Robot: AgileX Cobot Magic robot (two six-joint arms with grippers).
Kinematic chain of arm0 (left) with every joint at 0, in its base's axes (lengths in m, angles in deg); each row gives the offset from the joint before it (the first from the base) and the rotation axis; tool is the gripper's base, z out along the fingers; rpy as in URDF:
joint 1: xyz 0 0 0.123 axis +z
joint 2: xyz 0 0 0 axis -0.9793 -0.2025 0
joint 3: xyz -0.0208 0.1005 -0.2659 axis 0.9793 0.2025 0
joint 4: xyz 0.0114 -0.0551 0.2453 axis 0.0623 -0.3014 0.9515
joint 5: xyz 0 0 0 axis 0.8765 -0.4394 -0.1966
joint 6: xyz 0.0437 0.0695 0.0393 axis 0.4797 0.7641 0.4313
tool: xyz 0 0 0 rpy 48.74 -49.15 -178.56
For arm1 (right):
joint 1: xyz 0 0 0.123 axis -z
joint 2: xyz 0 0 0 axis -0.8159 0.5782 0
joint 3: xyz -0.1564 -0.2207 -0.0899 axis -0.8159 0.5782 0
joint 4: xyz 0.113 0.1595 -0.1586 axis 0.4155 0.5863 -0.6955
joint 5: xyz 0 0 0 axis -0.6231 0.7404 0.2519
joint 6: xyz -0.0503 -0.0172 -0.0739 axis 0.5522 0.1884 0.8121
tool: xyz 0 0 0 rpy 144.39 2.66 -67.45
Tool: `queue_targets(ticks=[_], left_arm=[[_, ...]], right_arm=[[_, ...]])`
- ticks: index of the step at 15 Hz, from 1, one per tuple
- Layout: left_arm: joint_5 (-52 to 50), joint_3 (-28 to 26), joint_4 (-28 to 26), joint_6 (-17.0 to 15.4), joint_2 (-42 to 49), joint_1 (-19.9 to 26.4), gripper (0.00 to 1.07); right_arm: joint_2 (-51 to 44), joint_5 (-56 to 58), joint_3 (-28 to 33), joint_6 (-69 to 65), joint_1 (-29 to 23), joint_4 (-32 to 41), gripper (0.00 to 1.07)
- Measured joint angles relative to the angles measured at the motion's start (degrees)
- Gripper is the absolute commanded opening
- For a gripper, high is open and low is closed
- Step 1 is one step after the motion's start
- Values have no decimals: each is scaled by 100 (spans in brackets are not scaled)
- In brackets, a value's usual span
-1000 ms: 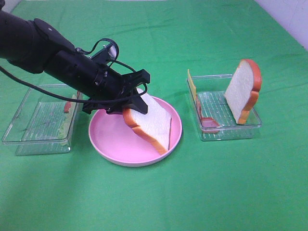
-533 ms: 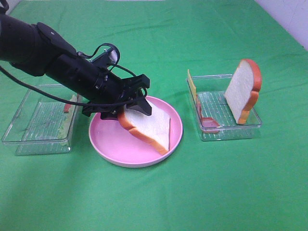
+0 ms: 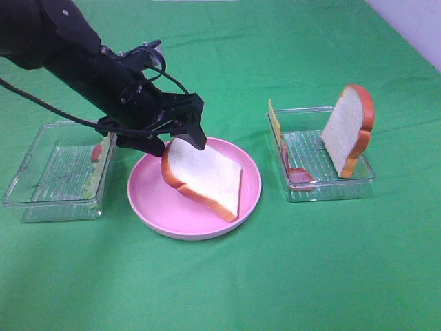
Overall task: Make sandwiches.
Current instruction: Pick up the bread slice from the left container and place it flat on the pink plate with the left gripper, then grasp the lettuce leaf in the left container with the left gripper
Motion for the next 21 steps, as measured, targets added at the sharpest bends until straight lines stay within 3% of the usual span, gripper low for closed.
queue_targets(ticks=[5, 10, 13, 21], left_arm=[[1490, -1060, 1885, -1576, 286, 0, 73], [2744, -1599, 3295, -2578, 292, 29, 73], [3180, -1604, 3741, -2893, 195, 418, 73], [2790, -1604, 3753, -2916, -579, 464, 71]], right_arm=[[0, 0, 0, 0, 0, 0, 71], [0, 0, 0, 0, 0, 0, 71], [0, 0, 0, 0, 0, 0, 71], [0, 0, 0, 0, 0, 0, 71]])
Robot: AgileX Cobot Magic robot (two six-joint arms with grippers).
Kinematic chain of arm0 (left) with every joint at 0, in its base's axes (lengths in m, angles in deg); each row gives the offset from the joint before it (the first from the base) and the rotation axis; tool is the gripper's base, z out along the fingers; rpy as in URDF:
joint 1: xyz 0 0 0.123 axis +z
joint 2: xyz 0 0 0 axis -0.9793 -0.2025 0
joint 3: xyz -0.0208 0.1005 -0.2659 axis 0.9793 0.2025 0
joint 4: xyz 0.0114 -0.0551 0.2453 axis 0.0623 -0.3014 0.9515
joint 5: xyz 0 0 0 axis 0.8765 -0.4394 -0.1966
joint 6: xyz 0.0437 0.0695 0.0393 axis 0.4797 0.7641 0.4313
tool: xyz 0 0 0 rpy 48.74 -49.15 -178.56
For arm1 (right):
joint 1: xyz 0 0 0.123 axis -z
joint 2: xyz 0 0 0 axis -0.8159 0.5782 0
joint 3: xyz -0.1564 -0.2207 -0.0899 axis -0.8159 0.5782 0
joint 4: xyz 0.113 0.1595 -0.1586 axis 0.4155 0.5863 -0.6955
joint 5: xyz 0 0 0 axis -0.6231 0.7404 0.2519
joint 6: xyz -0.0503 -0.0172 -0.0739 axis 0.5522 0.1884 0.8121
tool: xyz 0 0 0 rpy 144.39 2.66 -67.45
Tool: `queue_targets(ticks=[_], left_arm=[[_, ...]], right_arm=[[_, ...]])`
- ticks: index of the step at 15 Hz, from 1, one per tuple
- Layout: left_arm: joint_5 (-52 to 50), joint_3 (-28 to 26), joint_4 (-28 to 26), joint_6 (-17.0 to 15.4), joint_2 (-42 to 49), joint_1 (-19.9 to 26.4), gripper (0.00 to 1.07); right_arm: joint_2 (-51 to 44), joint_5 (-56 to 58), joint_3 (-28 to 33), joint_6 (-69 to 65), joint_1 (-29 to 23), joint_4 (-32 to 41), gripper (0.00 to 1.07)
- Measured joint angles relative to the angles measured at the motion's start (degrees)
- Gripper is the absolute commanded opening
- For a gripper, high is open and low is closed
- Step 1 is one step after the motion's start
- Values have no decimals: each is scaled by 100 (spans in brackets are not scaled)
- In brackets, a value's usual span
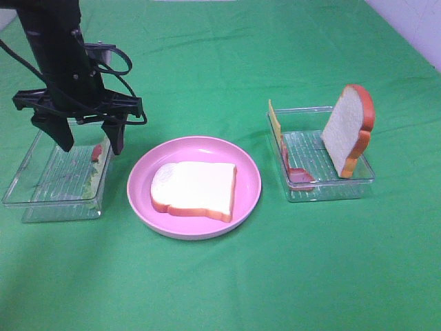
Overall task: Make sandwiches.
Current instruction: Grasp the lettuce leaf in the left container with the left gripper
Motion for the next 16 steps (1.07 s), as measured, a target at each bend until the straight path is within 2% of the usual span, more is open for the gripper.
queue_targets(ticks=[6, 13, 14, 16], left_arm=[[-218, 0, -46, -17, -109, 0, 44], [-218, -6, -69, -17, -281, 0, 43], [-218, -6, -69, -17, -281, 0, 39], [-218, -6, -69, -17, -275, 0, 24]], right_arm=[[0, 0, 0, 0, 0, 0, 71], [0, 0, 0, 0, 0, 0, 71], [0, 0, 0, 0, 0, 0, 71], [0, 0, 0, 0, 0, 0, 71]])
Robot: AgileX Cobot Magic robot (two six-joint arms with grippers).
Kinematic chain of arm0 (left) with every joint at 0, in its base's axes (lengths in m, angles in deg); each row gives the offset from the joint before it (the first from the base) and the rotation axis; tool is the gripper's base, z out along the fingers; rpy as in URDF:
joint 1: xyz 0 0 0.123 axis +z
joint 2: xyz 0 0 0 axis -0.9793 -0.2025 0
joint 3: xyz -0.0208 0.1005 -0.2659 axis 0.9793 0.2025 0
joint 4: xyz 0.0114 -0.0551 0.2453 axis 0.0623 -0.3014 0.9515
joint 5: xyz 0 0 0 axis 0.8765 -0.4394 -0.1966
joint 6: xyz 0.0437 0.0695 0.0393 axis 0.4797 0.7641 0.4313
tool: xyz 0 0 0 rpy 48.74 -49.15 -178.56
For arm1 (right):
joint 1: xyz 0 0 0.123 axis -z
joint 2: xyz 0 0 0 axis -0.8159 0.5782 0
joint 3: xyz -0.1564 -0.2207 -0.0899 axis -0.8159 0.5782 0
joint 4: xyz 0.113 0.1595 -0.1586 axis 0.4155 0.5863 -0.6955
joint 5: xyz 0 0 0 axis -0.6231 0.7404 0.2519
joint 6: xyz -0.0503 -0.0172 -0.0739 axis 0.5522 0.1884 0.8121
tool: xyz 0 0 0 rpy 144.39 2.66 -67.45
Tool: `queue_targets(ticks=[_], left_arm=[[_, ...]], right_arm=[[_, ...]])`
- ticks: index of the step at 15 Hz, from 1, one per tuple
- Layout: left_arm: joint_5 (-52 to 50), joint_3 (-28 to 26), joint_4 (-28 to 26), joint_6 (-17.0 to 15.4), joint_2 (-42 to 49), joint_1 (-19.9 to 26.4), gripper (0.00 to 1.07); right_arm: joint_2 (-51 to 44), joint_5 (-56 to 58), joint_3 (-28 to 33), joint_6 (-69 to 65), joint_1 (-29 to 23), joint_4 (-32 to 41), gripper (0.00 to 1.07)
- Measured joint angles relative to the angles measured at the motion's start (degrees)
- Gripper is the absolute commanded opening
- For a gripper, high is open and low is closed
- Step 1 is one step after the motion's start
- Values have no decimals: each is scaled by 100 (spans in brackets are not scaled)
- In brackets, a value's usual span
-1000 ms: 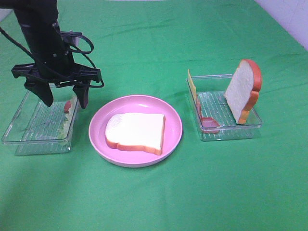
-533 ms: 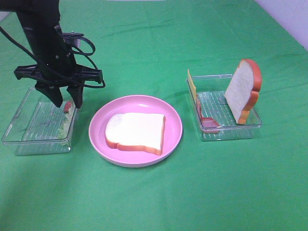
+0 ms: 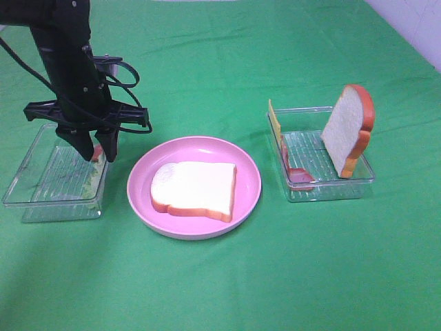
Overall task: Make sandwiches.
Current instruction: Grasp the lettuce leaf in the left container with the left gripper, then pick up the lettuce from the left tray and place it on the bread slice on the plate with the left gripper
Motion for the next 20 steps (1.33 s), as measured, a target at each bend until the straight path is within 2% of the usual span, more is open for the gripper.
queue_targets(ticks=[4, 9, 12, 15, 17, 18, 20], left_arm=[[-23, 0, 0, 0, 0, 0, 2], [-23, 0, -17, 0, 109, -29, 0], [-23, 0, -418, 17, 458, -74, 0], [-23, 0, -1054, 286, 653, -74, 0], [-120, 0, -1753, 665, 670, -80, 0], [-602, 0, -2315, 1071, 670, -183, 0], [-1049, 0, -2664, 1335, 670, -430, 0]], right_arm=[[0, 0, 0, 0, 0, 0, 71], [0, 0, 0, 0, 0, 0, 71], [0, 0, 0, 0, 0, 0, 71], [0, 0, 0, 0, 0, 0, 71], [0, 0, 0, 0, 0, 0, 71], [0, 0, 0, 0, 0, 0, 71], [0, 0, 0, 0, 0, 0, 71]])
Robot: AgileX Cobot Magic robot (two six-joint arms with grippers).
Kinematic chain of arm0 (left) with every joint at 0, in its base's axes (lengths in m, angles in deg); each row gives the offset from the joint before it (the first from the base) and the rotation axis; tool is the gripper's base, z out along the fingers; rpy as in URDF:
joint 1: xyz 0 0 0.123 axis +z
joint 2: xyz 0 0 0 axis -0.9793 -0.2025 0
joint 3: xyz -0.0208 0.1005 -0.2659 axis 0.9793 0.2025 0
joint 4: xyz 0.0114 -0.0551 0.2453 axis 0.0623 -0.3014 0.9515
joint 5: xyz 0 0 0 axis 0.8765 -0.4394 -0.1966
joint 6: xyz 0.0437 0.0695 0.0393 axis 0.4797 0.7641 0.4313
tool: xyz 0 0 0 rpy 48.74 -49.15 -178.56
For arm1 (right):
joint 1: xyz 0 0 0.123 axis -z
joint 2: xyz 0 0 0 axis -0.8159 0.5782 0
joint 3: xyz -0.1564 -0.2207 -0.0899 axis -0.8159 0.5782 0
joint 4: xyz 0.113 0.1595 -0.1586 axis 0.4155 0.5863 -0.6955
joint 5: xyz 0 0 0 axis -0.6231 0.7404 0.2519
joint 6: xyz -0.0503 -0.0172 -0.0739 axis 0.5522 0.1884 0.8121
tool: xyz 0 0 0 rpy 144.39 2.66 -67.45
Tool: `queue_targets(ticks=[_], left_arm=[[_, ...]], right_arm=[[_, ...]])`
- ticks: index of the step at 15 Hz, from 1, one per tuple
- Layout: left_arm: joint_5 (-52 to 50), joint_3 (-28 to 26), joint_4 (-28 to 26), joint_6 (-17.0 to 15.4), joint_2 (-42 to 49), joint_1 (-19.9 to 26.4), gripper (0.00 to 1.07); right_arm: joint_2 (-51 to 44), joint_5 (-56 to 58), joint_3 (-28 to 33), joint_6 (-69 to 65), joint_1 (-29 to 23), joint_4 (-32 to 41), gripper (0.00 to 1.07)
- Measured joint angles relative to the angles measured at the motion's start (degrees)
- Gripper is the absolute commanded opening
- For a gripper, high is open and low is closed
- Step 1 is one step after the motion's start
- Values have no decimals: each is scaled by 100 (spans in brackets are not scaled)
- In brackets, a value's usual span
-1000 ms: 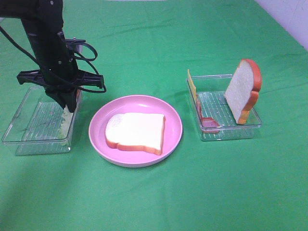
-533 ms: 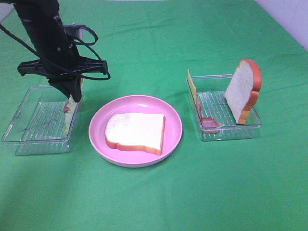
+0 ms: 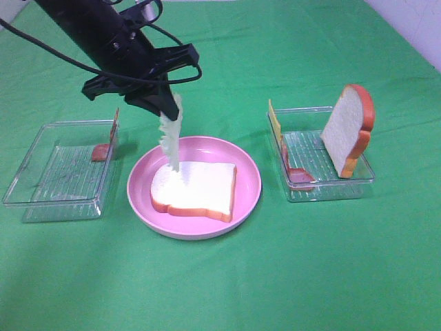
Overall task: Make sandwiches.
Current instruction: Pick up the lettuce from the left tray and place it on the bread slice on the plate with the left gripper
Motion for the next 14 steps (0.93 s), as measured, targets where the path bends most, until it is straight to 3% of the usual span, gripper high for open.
queue_targets(ticks=[6, 10, 14], left_arm=[[-768, 0, -246, 57, -11, -814, 0], [-745, 0, -241, 149, -350, -894, 0], [-710, 0, 435, 183, -550, -894, 0]], right_arm=[[0, 0, 0, 0, 0, 0, 71], [0, 0, 0, 0, 0, 0, 71], [0, 0, 0, 0, 0, 0, 71]])
